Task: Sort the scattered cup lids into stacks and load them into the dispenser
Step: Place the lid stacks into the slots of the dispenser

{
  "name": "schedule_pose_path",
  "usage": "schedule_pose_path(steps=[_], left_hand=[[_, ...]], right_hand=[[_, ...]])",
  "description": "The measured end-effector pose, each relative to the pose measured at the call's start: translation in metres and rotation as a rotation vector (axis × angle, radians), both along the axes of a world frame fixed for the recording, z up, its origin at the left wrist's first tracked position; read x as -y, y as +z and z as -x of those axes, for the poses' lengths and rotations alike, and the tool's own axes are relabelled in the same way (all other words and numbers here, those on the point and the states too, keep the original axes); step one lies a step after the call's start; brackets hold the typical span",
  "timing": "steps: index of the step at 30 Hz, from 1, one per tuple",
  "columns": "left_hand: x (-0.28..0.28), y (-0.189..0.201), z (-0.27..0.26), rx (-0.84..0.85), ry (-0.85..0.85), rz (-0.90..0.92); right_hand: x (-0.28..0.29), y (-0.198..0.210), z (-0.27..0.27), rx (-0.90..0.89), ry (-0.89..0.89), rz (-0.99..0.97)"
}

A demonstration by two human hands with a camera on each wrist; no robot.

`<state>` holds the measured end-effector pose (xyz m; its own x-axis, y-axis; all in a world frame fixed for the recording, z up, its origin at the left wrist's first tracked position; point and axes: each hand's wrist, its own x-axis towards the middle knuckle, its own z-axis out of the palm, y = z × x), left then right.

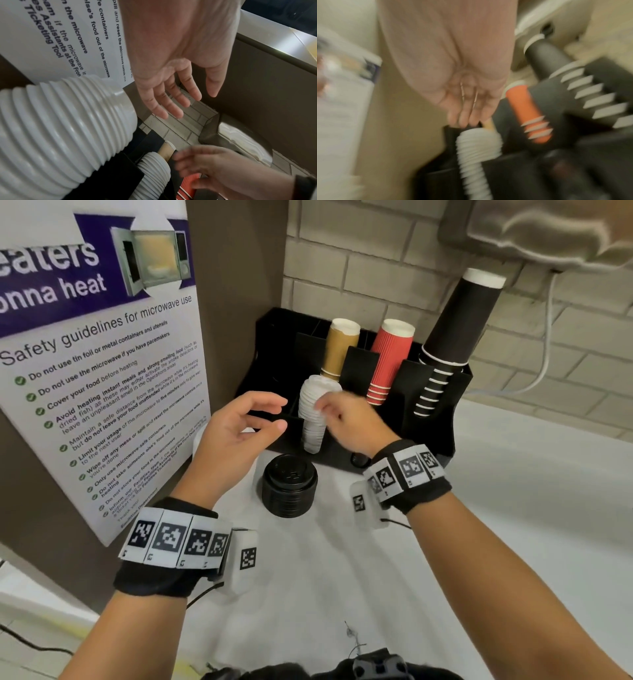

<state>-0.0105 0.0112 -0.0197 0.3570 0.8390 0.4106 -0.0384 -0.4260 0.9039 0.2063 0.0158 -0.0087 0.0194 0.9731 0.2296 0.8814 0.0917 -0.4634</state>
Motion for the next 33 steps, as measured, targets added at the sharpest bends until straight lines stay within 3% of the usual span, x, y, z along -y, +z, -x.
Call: schedule_pose_path(steps=[2, 4, 7, 12, 16, 20, 24, 28, 33], left_hand=[[0.001, 0.000, 0.000, 0.006, -0.009, -0.001], [0.002, -0.001, 0.000, 0.007, -0.020, -0.001], [0.004, -0.002, 0.003, -0.001, -0.020, 0.007], [0.004, -0.004, 0.008, -0.001, -0.007, 0.011], [0.004, -0.004, 0.007, 0.013, 0.002, 0.004], [0.004, -0.008, 0.002, -0.042, -0.004, 0.014], [0.010, -0.012, -0.011, -0.071, -0.245, 0.063], [0.016, -0.010, -0.022, 0.052, -0.362, 0.053], [0.020, -0.007, -0.030, 0.039, -0.402, 0.029]], right_hand=[[0.003, -0.010, 0.024, 0.044, 0.157, 0.320], [0.004, -0.025, 0.038, 0.161, 0.195, 0.517], [0.002, -0.044, 0.047, 0.228, 0.174, 0.548], [0.000, -0.055, 0.047, 0.184, 0.164, 0.526], [0.003, -0.042, 0.036, 0.122, 0.112, 0.371], [0.025, -0.014, 0.020, -0.431, 0.129, 0.174], [0.057, 0.000, 0.023, -0.903, 0.289, 0.118], [0.075, -0.003, 0.020, -1.023, 0.305, 0.084], [0.088, -0.005, 0.009, -1.048, 0.215, 0.061]])
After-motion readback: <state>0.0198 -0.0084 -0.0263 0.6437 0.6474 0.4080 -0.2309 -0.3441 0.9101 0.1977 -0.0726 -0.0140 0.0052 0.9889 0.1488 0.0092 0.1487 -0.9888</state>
